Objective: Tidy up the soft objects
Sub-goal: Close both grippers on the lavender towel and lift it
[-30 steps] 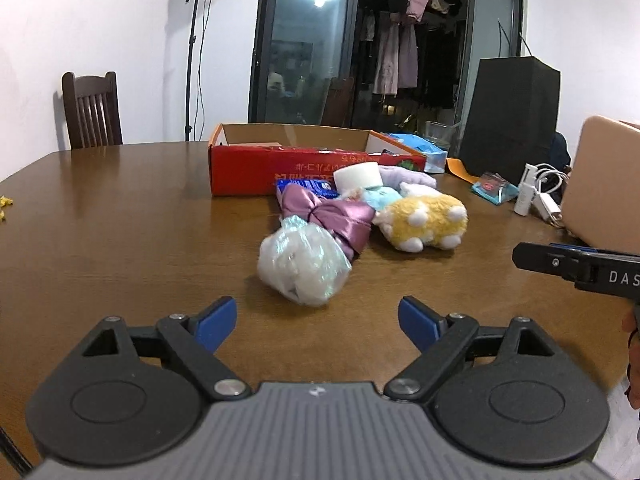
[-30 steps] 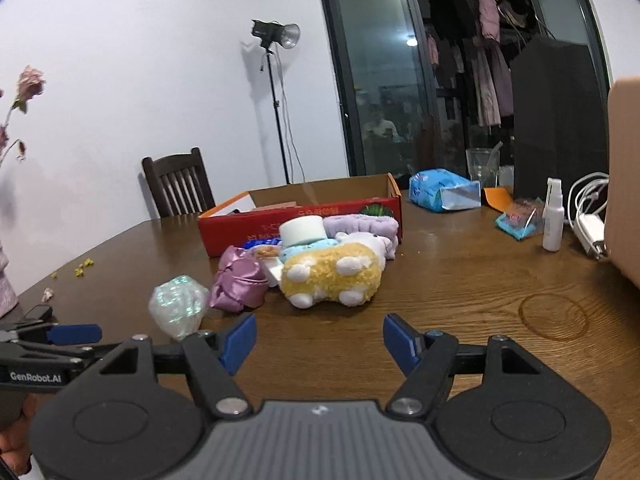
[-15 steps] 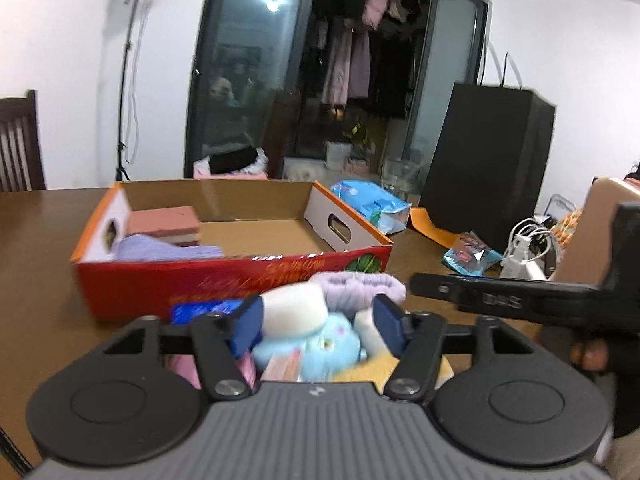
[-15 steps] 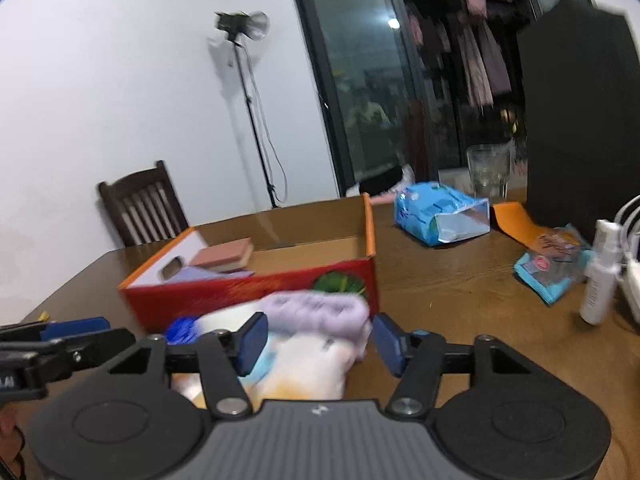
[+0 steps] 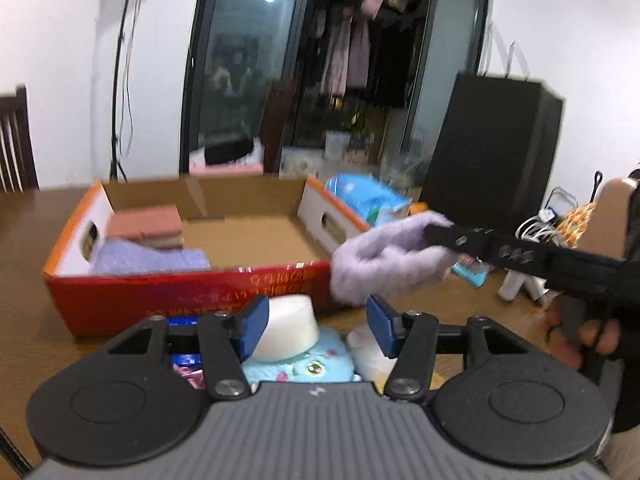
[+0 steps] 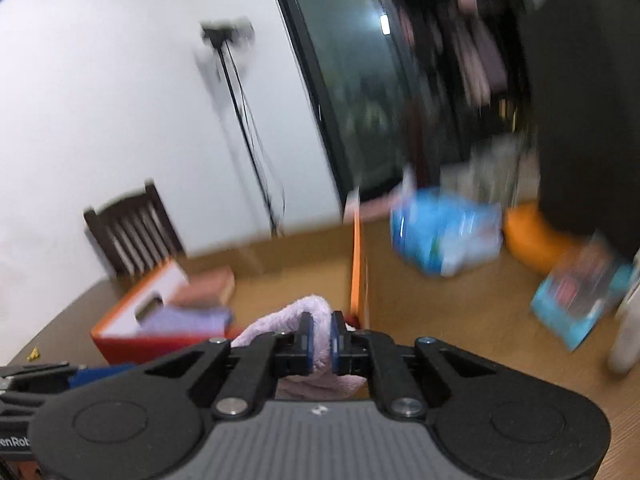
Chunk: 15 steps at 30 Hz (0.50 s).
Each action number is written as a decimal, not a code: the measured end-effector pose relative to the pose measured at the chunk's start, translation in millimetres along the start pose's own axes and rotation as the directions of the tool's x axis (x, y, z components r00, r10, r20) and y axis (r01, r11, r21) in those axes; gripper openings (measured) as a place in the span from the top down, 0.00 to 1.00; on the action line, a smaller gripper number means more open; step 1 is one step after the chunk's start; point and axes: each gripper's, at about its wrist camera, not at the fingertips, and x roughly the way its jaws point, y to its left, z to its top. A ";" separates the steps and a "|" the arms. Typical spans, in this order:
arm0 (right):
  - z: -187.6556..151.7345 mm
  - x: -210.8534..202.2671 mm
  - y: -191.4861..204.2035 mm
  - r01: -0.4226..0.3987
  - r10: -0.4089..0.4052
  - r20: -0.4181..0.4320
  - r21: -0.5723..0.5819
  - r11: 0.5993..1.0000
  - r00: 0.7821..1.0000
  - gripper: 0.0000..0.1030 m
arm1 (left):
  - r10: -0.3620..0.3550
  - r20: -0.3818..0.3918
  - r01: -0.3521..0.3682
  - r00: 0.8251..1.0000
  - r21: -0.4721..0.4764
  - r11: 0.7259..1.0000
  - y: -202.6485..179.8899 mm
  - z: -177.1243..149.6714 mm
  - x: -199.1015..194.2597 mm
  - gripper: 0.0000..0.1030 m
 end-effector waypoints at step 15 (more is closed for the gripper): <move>-135.1 -136.2 58.5 -0.142 0.125 -0.170 -0.092 0.986 0.978 0.80 | -0.215 -0.082 0.187 0.973 -0.262 0.947 8.0 -121.0 -107.2 0.40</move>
